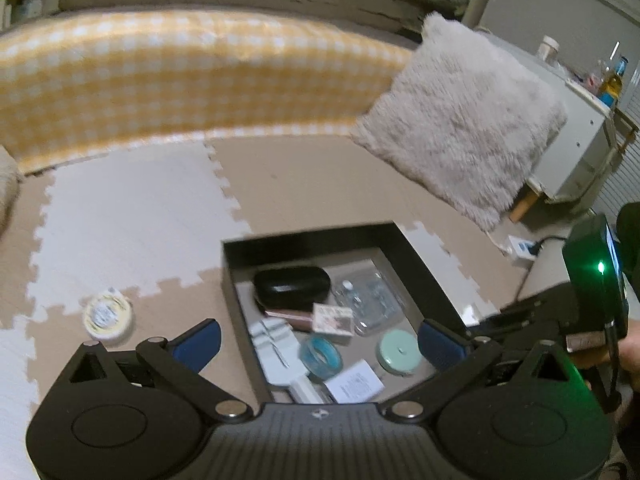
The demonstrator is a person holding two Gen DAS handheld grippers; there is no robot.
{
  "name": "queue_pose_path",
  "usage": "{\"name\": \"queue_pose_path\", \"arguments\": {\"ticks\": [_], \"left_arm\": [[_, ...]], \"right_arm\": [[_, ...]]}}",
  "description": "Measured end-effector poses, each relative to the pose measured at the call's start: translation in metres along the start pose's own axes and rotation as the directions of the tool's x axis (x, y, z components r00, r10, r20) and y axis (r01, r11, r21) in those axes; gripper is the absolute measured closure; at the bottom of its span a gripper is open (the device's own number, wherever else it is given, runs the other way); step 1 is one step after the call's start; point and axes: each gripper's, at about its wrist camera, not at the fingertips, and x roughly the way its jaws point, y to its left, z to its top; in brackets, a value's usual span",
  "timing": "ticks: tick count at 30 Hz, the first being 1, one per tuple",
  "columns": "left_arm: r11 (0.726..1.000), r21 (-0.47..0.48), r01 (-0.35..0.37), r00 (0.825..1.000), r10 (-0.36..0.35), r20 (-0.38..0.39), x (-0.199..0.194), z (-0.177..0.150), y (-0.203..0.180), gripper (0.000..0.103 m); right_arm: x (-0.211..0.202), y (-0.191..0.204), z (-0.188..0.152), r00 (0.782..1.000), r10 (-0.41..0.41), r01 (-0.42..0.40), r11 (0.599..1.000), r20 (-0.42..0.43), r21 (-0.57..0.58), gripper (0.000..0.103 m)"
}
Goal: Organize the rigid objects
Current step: 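Move the left gripper to the white tape measure and grasp it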
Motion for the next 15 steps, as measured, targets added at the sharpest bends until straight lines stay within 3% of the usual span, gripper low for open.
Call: {"name": "queue_pose_path", "arguments": {"ticks": [7,15], "left_arm": [[0.995,-0.047,-0.092,0.994,0.095,0.056,-0.013,0.011,0.029,0.000],[0.965,-0.149,-0.215,0.971,0.228,0.076,-0.008,0.010,0.070,0.000]], "right_arm": [[0.000,-0.002,0.001,1.000,-0.001,0.001,1.000,-0.004,0.024,0.097],[-0.001,-0.003,0.003,1.000,-0.013,0.013,0.997,0.002,0.076,0.098]]}}
